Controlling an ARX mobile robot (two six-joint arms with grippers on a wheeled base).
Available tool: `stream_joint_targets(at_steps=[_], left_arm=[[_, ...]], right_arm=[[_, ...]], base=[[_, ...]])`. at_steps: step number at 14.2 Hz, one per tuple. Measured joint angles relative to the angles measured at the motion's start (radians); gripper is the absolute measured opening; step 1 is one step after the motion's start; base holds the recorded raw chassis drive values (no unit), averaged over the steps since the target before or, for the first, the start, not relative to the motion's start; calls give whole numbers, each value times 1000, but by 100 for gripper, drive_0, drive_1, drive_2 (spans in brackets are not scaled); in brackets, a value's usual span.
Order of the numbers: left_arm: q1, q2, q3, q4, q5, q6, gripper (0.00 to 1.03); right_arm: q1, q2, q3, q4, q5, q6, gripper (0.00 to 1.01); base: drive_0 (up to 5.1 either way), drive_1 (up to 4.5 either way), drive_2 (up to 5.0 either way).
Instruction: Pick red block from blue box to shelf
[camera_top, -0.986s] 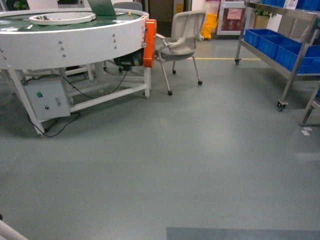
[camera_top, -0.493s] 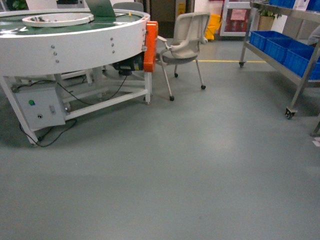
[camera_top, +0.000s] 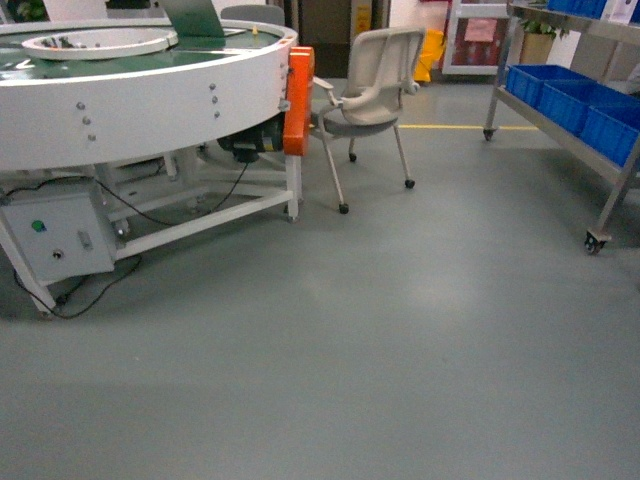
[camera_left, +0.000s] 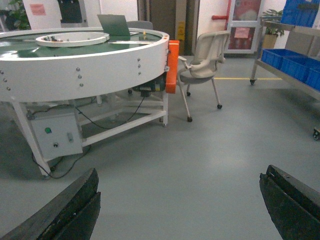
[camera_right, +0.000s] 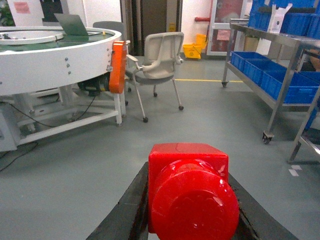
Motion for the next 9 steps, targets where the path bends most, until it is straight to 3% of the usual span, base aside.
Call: stream_joint_targets(at_steps=[9], left_arm=[[0, 0, 0, -2, 0, 0, 98]], right_arm=[[0, 0, 0, 0, 0, 0, 29]], base=[[-4, 420, -428]])
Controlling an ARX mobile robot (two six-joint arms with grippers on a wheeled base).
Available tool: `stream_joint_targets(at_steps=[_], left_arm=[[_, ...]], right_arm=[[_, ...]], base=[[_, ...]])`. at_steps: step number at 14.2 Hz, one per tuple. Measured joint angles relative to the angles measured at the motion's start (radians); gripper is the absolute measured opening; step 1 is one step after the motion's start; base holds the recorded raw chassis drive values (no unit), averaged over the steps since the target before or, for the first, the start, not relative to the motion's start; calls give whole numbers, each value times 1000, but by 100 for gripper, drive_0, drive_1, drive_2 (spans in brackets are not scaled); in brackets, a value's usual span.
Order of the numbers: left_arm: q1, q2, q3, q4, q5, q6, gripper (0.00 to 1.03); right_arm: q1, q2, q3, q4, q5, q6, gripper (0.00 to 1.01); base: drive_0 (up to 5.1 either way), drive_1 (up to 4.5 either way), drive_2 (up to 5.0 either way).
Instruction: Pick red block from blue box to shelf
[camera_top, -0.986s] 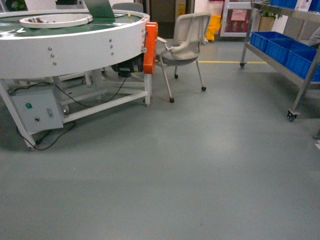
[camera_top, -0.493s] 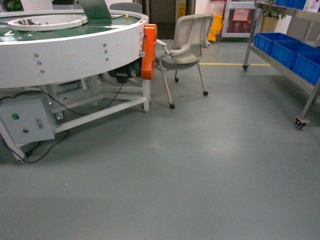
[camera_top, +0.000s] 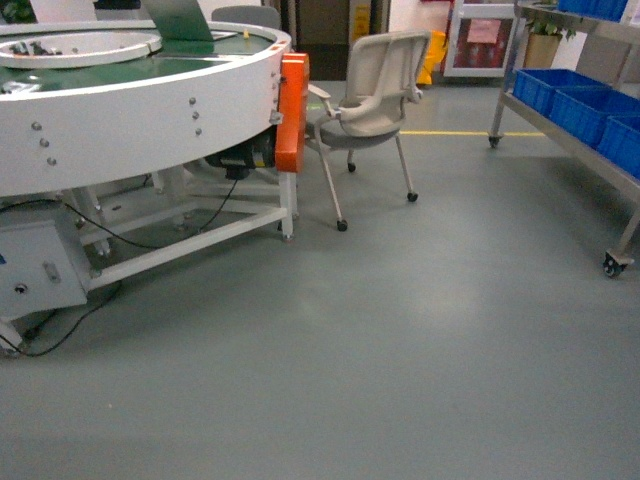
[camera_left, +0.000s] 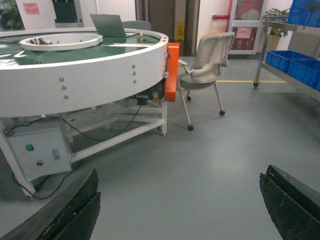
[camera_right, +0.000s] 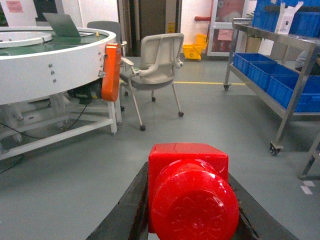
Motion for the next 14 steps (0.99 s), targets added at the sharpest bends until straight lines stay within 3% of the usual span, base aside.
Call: stream_joint_targets(at_steps=[14], left_arm=[[0, 0, 0, 3, 0, 0, 98]], right_arm=[[0, 0, 0, 0, 0, 0, 29]], base=[[-8, 417, -433]])
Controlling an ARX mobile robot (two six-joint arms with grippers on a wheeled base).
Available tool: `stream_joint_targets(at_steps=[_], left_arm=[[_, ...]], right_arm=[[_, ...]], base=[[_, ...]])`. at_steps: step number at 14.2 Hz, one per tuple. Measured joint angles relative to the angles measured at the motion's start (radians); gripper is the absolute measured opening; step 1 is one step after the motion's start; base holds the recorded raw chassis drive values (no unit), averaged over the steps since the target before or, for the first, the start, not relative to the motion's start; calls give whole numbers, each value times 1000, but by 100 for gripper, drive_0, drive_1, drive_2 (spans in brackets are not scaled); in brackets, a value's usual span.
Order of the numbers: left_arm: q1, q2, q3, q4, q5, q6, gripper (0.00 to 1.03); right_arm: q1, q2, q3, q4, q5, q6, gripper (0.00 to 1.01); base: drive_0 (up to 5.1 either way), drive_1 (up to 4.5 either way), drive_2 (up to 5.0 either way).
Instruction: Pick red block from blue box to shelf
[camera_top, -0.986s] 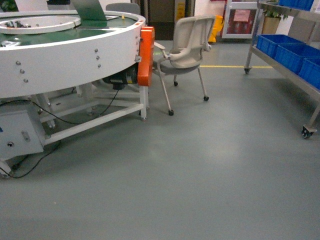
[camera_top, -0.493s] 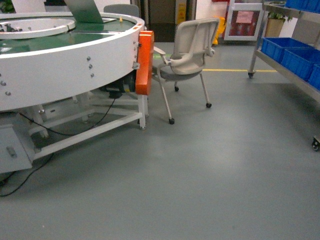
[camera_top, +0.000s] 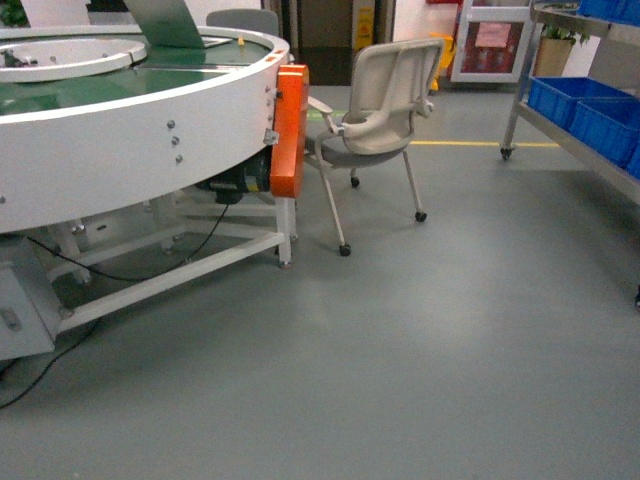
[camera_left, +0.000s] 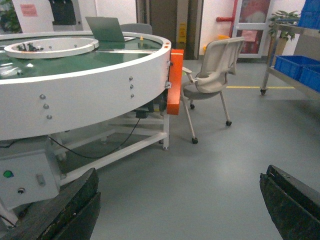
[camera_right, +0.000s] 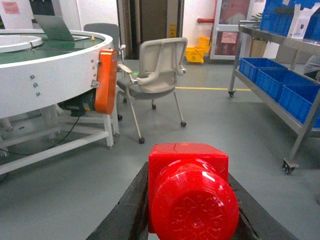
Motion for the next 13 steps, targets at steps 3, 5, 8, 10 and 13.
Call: stream_joint_targets(at_steps=[3, 5, 8, 10, 13], left_arm=[[0, 0, 0, 1, 0, 0, 98], [0, 0, 0, 0, 0, 0, 98], [0, 0, 0, -1, 1, 0, 98], [0, 0, 0, 0, 0, 0, 98], [0, 0, 0, -3, 0, 0, 98]], right_arm=[[0, 0, 0, 1, 0, 0, 29], [0, 0, 0, 2, 0, 0, 29], [0, 0, 0, 0, 0, 0, 29], [0, 0, 0, 0, 0, 0, 29], [0, 0, 0, 1, 0, 0, 29]], base=[[-13, 412, -439], [-5, 424, -433], [-5, 427, -436], [3, 436, -431], [13, 446, -420]])
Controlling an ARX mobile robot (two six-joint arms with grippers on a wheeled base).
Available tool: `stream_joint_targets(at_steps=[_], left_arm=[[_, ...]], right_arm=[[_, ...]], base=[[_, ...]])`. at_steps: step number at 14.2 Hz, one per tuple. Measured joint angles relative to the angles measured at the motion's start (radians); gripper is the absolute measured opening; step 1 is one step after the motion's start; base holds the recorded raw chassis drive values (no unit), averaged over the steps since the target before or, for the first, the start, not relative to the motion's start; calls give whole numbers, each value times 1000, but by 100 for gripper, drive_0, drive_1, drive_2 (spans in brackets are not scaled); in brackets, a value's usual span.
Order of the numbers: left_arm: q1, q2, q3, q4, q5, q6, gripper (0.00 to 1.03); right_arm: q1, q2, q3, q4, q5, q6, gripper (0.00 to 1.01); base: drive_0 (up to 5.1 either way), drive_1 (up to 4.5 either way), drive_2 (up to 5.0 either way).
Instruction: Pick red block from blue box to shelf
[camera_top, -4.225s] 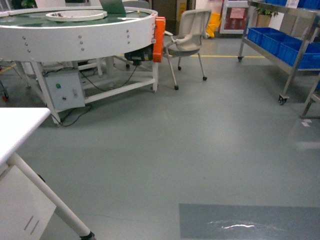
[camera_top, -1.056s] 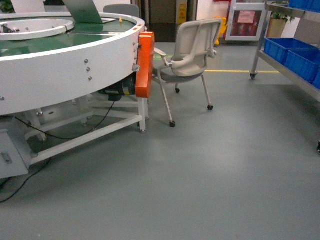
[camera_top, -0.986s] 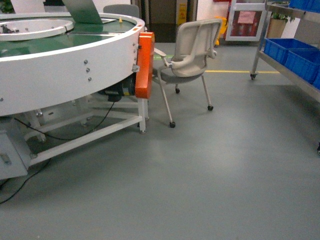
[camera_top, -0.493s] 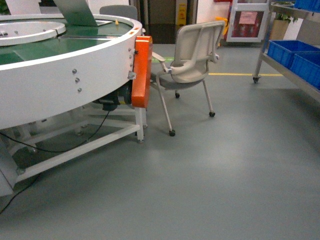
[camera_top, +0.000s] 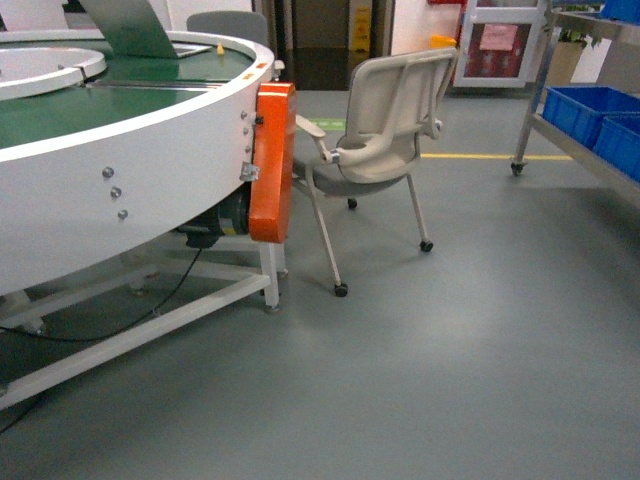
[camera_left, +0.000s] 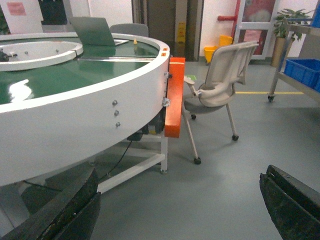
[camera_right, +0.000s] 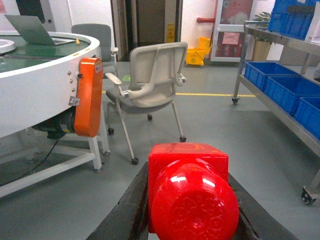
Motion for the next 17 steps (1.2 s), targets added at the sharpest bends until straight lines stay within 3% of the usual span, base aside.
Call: stream_joint_targets(at_steps=[5, 17], left_arm=[[0, 0, 0, 3, 0, 0, 98], [1, 0, 0, 2, -1, 0, 98]], right_arm=[[0, 0, 0, -1, 0, 0, 29], [0, 0, 0, -1, 0, 0, 29]], base=[[14, 447, -420], [-170, -170, -170]])
